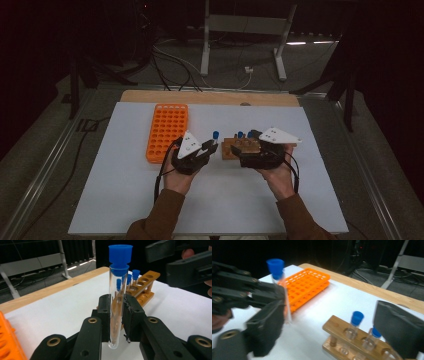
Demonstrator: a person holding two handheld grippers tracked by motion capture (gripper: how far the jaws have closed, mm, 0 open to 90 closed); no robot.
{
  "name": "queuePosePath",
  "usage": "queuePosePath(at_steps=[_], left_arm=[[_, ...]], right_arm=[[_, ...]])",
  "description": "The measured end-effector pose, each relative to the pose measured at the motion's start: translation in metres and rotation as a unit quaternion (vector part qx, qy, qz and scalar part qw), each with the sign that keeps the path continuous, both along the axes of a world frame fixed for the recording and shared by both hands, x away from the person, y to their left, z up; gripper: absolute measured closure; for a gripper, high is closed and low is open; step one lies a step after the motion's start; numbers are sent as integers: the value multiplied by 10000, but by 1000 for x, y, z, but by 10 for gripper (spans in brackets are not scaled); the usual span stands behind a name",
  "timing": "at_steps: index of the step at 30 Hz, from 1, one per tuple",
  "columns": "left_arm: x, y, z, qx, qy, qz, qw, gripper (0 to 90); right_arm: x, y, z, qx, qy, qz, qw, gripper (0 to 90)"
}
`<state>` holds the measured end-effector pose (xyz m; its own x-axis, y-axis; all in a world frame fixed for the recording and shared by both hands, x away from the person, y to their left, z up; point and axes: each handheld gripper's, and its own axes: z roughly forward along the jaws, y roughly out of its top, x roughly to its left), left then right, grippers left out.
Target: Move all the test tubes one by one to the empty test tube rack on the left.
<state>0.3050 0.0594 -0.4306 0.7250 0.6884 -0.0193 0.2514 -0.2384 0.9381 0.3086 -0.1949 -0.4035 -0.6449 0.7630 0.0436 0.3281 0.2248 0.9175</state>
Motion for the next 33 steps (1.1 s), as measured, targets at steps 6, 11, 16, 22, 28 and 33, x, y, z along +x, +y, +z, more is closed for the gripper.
queuePosePath(at_steps=[6,11,16,22,28,33], left_arm=[[0,15,3,-58,1,122,9999,788],[-1,25,5,-95,-6,212,9997,788],[0,36,7,-119,-18,322,9994,788],[-1,50,8,-112,-28,466,9988,787],[-2,66,7,-112,-27,636,9979,787],[-3,79,6,-131,-30,795,9967,787]], right_arm=[[-1,-8,-3,-182,-67,-162,9997,0],[-2,-16,-5,-232,-108,-277,9993,0],[-3,-25,-8,-222,-127,-372,9990,0],[-3,-36,-10,-144,-148,-479,9986,0],[-5,-47,-14,-104,-135,-580,9982,0],[-5,-55,-18,-77,-115,-660,9977,0]])
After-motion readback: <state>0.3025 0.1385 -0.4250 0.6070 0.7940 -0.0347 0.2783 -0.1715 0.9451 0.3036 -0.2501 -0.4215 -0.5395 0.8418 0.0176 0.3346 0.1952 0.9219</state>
